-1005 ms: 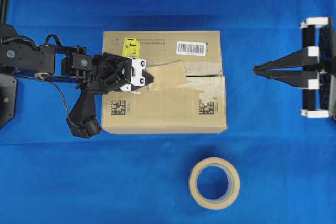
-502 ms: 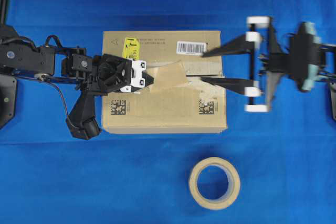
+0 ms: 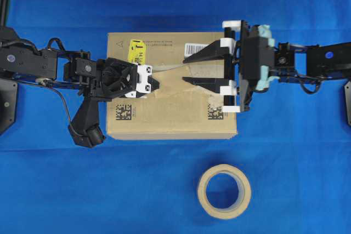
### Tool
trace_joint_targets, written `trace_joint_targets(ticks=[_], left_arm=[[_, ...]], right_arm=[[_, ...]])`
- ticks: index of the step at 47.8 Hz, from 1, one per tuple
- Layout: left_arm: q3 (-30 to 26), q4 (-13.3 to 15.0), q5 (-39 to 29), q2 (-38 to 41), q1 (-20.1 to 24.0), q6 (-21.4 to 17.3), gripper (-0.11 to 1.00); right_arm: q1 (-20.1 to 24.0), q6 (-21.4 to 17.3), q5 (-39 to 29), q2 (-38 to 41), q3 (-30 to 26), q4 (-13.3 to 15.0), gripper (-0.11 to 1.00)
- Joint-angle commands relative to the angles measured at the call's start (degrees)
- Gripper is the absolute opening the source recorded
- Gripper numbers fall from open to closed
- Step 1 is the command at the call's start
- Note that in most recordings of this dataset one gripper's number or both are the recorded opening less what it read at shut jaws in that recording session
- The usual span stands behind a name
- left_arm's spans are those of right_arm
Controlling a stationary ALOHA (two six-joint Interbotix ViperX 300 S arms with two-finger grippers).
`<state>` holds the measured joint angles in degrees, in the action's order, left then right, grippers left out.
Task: Apply tape along the seams of the closed cardboard box to seal it securely.
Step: 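Bring the right gripper in and press the tape down along the seam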
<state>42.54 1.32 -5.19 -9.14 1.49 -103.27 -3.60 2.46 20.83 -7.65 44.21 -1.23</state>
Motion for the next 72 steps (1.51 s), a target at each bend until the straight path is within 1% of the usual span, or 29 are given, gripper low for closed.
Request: trace_joint_targets(ticks=[1,16,26,32,40,45,53,57,64,69,72], left_arm=[[-0.7,-0.1,0.2,-0.9,-0.4,0.3,0.0],[-0.7,0.0,-0.3,-0.9,-0.4,0.8,0.0],[-0.8,-0.1,-0.7,-0.9,-0.6,1.0,0.0],[-0.8,0.0,-0.7,-0.8,-0.6,1.4,0.0],[-1.0,0.0,-0.7,-0.7,-0.6,1.8,0.0],[-0.9,0.0,-0.7,-0.9,-0.5,1.8,0.0],[-1.0,0.0,-0.7,-0.9,-0.3,1.8,0.01],[-1.1,0.0,-0.7,-1.0,0.3,1.2,0.01],[-1.3,0.0,-0.7,-0.9,0.7,0.6,0.01],[-1.6,0.0,-0.7,-1.0,1.1,0.7,0.06],[-1.6,0.0,-0.7,-0.9,1.2,0.8,0.15]], right_arm=[[-0.2,0.1,0.3,0.4,-1.4,-0.1,0.48],[-0.6,0.0,-0.1,4.7,-1.9,-0.1,0.48],[-0.7,0.0,-1.2,6.0,-2.2,-0.2,0.48],[-0.8,0.0,-2.0,6.5,-2.2,-0.2,0.45],[-0.8,0.0,-3.3,6.8,-2.1,-0.1,0.37],[-0.8,0.0,-4.2,6.8,-2.1,-0.1,0.35],[-0.8,-0.1,-5.8,6.8,-2.2,-0.7,0.35],[-0.8,-0.1,-5.8,6.8,-2.2,-1.0,0.35],[-0.8,-0.1,-5.7,6.9,-2.2,-2.3,0.36],[-0.8,-0.1,-5.6,6.8,-2.2,-2.7,0.36],[-0.8,-0.1,-5.6,6.8,-2.2,-2.8,0.36]])
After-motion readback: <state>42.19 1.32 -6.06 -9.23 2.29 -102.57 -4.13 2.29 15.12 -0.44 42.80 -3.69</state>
